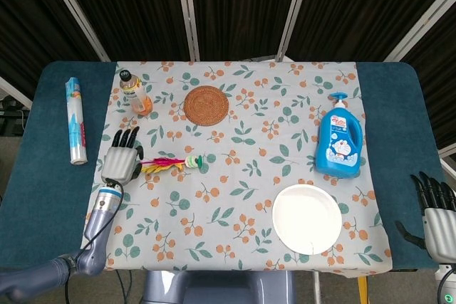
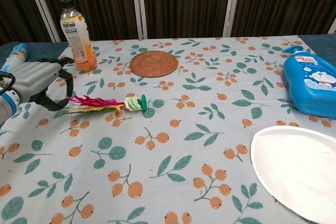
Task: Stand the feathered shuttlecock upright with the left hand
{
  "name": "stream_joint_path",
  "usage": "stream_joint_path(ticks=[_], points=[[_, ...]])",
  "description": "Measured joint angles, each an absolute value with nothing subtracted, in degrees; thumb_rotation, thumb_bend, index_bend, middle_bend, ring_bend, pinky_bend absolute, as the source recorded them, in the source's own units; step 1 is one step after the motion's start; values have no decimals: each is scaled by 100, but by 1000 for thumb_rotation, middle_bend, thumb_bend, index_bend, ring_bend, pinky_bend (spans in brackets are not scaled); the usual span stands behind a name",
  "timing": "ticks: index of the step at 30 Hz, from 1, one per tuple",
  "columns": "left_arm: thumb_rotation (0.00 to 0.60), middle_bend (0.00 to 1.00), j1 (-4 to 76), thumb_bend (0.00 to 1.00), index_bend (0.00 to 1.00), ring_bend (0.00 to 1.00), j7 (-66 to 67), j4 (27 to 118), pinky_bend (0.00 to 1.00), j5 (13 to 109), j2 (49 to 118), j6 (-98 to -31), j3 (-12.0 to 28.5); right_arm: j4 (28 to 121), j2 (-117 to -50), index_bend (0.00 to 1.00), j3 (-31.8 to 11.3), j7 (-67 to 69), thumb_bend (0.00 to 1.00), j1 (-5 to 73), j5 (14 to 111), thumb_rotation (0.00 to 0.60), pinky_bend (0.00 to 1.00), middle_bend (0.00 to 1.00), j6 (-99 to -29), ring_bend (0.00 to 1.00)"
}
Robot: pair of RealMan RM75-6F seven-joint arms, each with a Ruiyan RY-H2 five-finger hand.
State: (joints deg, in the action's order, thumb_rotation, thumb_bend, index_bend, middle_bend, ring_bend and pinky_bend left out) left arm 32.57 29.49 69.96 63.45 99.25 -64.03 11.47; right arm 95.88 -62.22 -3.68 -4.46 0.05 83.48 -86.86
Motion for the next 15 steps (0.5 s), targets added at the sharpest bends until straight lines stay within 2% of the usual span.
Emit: stream_joint_path(ticks=[9, 15], points=[[600, 0, 3308, 419, 565, 0, 3033, 6972, 0, 6272, 9986, -6383, 1147, 9589, -6224, 0, -370, -446, 154, 2, 8347, 600, 0, 0, -8693, 0], [600, 0, 3316, 484, 579, 0, 3048, 6969, 0, 6245, 10007, -6385, 1137, 9591, -6225, 0, -371, -450, 155, 2, 8342, 600, 0, 0, -8690, 0]])
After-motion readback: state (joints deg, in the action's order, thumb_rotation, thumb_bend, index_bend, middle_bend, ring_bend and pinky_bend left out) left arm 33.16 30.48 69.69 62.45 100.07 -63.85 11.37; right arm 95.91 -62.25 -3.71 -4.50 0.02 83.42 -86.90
